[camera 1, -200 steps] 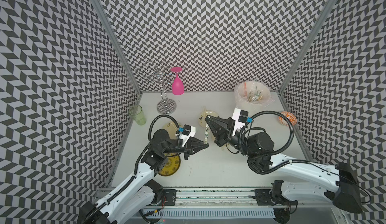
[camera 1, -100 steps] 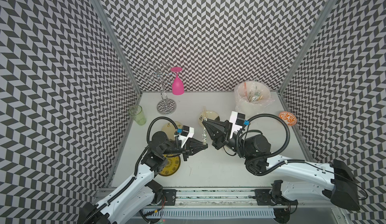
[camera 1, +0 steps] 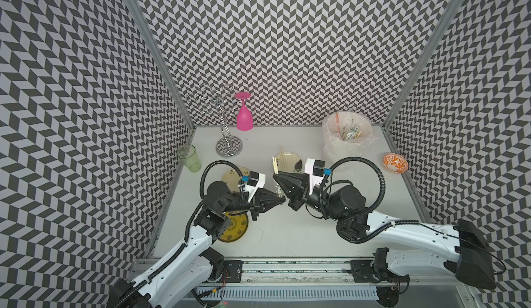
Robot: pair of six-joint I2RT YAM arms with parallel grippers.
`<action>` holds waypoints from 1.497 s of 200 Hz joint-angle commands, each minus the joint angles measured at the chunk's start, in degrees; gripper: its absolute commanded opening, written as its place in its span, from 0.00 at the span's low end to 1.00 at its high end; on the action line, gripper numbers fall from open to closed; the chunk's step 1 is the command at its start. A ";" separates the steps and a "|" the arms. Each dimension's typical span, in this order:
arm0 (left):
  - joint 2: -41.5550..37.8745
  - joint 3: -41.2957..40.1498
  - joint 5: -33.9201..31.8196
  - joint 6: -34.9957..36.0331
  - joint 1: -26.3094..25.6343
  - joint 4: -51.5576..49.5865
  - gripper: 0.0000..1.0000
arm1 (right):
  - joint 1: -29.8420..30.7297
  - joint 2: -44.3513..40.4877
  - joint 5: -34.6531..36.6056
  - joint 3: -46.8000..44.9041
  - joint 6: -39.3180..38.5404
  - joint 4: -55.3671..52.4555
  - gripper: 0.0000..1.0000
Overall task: Remove the packaging of disposable chopsticks
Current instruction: Remove the packet bag from the disposable chopsticks.
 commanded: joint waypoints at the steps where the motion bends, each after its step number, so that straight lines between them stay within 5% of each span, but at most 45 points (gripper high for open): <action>1: -2.98 5.96 -11.59 -1.43 2.12 16.23 0.00 | 3.02 2.09 -8.26 -8.06 2.82 -21.84 0.00; 209: -3.26 4.66 -10.84 -4.39 4.23 21.47 0.00 | 7.95 1.54 -12.03 -21.26 7.90 -20.08 0.01; 267: -1.30 5.80 -7.37 -4.39 3.84 20.64 0.00 | 8.41 -0.15 -7.39 -13.17 3.84 -27.61 0.04; 299: -0.53 9.43 -7.23 2.62 1.15 9.42 0.00 | 7.78 -2.89 -7.22 -8.16 0.66 -28.86 0.00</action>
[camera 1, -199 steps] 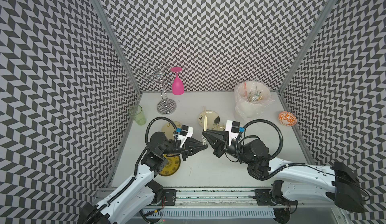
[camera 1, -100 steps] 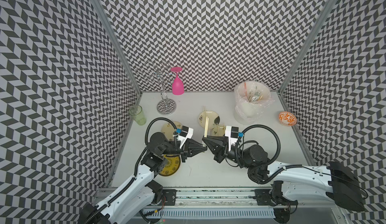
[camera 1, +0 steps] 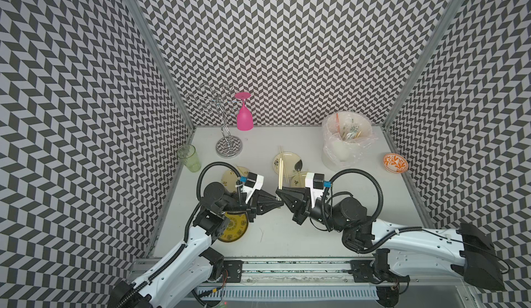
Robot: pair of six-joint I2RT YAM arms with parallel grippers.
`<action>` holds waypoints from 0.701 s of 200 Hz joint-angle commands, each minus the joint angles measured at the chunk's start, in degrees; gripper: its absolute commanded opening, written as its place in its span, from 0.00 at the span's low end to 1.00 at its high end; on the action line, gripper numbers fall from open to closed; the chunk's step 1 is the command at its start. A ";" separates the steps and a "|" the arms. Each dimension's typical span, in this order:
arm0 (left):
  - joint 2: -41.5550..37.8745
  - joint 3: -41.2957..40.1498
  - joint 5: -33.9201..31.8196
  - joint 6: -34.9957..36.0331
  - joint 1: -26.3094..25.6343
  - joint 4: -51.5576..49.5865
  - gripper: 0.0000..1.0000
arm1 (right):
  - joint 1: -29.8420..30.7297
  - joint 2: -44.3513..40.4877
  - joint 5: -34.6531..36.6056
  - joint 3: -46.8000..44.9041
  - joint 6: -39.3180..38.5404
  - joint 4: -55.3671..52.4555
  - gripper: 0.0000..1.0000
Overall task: Remove the packaging of disposable chopsticks
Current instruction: Remove the packet bag from the disposable chopsticks.
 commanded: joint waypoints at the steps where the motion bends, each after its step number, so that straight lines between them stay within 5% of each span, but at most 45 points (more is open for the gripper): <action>1: -0.40 9.21 -12.86 6.02 -0.16 5.84 0.00 | 3.85 1.19 -9.39 -1.82 -0.28 -25.28 0.00; 31: -1.15 9.17 -14.38 9.06 -0.79 3.16 0.01 | 3.00 -4.00 -4.67 0.24 -2.02 -26.60 0.00; 68: -0.06 12.34 -12.09 12.33 -0.95 -3.36 0.65 | 1.25 -11.24 -0.36 -0.02 -4.68 -26.33 0.00; 140: 6.18 25.11 0.69 11.93 -1.71 -14.32 0.68 | -0.54 -15.78 -0.24 0.35 -7.66 -32.94 0.00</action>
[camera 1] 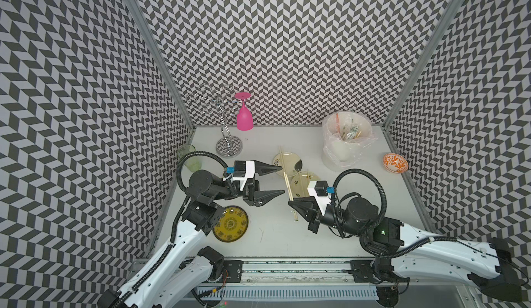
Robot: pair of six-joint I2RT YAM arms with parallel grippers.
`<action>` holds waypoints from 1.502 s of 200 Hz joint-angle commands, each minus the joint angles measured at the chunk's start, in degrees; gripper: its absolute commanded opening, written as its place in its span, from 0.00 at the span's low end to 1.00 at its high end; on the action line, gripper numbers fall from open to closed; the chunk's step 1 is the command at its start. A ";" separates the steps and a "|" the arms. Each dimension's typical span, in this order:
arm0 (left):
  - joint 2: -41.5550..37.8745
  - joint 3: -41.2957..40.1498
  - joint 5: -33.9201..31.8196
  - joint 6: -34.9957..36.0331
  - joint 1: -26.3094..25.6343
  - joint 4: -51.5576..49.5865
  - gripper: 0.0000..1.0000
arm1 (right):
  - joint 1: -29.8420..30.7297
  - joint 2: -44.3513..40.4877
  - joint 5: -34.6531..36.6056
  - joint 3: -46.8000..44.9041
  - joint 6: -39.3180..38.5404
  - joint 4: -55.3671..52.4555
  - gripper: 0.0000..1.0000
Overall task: Remove the packaging of disposable chopsticks
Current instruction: Remove the packet bag from the disposable chopsticks.
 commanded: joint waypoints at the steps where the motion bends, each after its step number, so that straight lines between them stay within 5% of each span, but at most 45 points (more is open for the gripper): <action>1: 3.98 6.57 6.45 -0.12 -0.54 -7.14 0.67 | -0.24 -1.70 -0.56 -0.25 -1.98 -1.93 0.00; 22: 6.42 8.99 6.40 3.14 -1.35 -13.61 0.68 | -0.24 -2.41 0.00 0.94 -2.61 -1.93 0.00; 83: 7.88 5.96 8.73 -2.40 -1.92 -6.51 0.67 | -0.34 -0.20 1.03 5.73 -7.78 -3.30 0.00; 95: 8.80 6.23 10.73 -3.56 -2.29 -5.41 0.59 | -0.42 0.73 1.19 6.33 -8.24 -3.08 0.00; 139: 10.20 6.56 15.21 -3.02 -3.28 -4.95 0.00 | -2.11 2.82 1.79 8.05 -8.71 -2.03 0.00; 163: 9.15 6.49 10.71 -4.43 -3.28 -3.24 0.00 | -3.40 2.93 3.93 8.52 -9.10 -0.89 0.00; 167: 8.80 6.33 8.55 -5.27 -3.29 -2.62 0.00 | -3.64 2.96 4.21 8.75 -9.31 -0.79 0.06; 182: 7.72 6.75 3.08 -7.58 -2.57 -0.38 0.00 | -4.56 3.20 3.65 10.42 -11.13 -2.33 0.72; 188: 7.68 7.47 2.17 -8.65 -1.87 0.07 0.00 | -5.05 3.23 3.23 11.36 -11.92 -3.87 0.78; 239: 8.38 14.22 0.00 -14.16 3.95 -1.54 0.00 | -11.21 0.14 -10.11 12.95 -15.46 -17.54 0.72; 300: 9.11 15.44 -1.18 -19.22 5.14 -1.94 0.00 | -11.20 2.47 -7.47 11.90 -16.42 -16.87 0.50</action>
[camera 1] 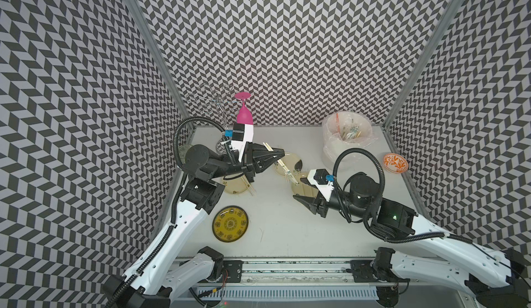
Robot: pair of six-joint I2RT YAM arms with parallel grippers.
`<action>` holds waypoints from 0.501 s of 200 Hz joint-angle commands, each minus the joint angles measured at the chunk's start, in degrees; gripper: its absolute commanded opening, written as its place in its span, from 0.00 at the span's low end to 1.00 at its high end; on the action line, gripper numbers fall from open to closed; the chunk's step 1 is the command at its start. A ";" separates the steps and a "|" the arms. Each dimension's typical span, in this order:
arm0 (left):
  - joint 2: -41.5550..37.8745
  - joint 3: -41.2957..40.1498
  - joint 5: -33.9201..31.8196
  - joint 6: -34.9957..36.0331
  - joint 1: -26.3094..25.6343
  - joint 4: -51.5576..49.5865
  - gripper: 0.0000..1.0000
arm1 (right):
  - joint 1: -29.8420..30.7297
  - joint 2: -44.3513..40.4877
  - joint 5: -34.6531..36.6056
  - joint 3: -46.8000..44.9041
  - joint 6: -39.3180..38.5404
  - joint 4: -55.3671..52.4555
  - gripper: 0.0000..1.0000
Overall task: Remove the packaging of disposable chopsticks
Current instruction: Remove the packet bag from the disposable chopsticks.
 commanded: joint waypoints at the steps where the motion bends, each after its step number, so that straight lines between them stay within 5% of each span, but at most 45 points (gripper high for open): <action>1: -0.22 0.84 -0.42 -2.83 0.64 0.70 0.00 | 0.03 0.31 0.28 -0.43 -1.19 1.93 0.50; 26: -0.84 0.45 -0.14 -2.61 0.97 0.21 0.00 | 0.01 0.63 0.55 -0.12 -1.48 2.61 0.39; 100: -0.45 -1.54 1.86 -5.76 1.00 3.71 0.00 | 0.03 3.02 -0.24 1.09 -1.33 4.48 0.35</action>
